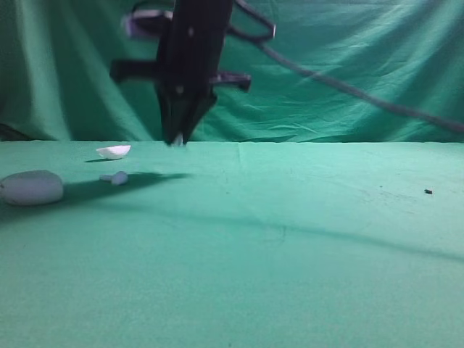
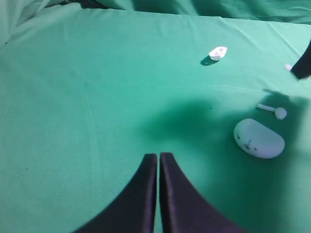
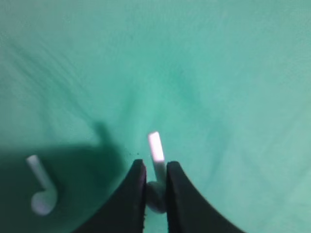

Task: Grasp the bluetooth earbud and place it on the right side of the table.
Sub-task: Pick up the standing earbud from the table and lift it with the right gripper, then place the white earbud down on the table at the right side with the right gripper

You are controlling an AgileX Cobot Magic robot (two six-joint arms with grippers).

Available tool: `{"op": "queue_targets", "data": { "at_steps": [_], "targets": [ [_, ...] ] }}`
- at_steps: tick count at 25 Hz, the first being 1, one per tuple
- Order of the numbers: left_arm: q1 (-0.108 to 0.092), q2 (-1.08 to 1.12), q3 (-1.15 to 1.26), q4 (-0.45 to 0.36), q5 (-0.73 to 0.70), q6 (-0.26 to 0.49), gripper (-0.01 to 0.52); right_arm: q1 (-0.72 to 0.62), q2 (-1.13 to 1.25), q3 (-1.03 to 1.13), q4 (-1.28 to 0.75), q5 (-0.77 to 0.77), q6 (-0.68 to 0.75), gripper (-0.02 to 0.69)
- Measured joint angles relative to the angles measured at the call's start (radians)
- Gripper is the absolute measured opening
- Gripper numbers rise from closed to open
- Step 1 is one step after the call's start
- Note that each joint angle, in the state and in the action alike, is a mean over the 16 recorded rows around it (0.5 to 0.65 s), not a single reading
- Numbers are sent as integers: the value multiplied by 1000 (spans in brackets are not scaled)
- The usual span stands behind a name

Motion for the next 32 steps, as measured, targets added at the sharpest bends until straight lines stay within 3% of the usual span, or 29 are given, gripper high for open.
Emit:
{"op": "queue_targets", "data": {
  "at_steps": [9, 16, 26, 32],
  "targets": [
    [0, 0, 0, 0, 0, 0, 0, -50, -227, 46, -56, 160, 27, 79],
    [0, 0, 0, 0, 0, 0, 0, -191, -480, 316, -91, 179, 81, 79],
    [0, 0, 0, 0, 0, 0, 0, -412, -746, 956, -103, -138, 152, 79],
    [0, 0, 0, 0, 0, 0, 0, -460, -734, 1161, -103, -347, 166, 79]
  ]
}}
